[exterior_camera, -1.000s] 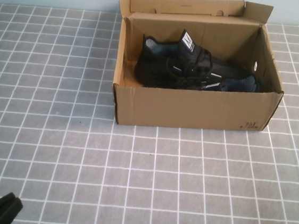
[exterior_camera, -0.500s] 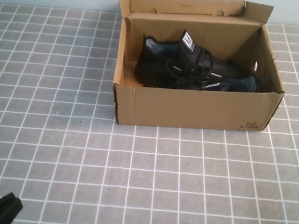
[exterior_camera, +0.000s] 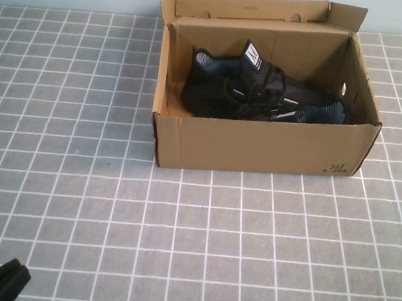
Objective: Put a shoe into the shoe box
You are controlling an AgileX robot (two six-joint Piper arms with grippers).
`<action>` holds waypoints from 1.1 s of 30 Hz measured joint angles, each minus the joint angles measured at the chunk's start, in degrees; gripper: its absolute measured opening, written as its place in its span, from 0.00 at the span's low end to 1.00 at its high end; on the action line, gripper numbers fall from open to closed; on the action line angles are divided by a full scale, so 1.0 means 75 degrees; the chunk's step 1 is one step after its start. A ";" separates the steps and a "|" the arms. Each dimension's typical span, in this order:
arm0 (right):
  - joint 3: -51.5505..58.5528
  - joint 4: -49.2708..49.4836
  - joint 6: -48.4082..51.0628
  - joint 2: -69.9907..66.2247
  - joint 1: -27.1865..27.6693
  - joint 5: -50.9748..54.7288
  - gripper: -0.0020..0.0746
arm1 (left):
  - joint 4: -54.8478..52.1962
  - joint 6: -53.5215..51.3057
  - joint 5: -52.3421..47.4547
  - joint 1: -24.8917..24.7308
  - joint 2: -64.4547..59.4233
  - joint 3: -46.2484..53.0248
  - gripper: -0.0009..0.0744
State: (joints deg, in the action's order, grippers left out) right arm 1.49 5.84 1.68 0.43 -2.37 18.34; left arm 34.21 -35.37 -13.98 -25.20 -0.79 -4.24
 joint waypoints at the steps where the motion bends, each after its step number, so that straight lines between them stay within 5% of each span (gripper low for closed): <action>1: 0.0000 0.0038 0.0000 0.0000 0.0000 0.0053 0.01 | 0.0000 0.0000 0.0000 0.0000 0.0000 0.0000 0.01; 28: 0.0000 0.0363 0.0000 0.0000 0.0000 0.0107 0.01 | -0.0034 0.0000 -0.0053 0.0000 0.0000 0.0000 0.01; 33: 0.0000 0.0363 0.0000 0.0000 0.0000 0.0107 0.01 | -0.1507 0.0551 0.0168 0.0049 0.0000 0.0000 0.01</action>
State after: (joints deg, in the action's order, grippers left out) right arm 1.49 8.56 1.68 0.43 -2.37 19.15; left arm 22.91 -31.24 -12.72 -24.83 -0.79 -4.24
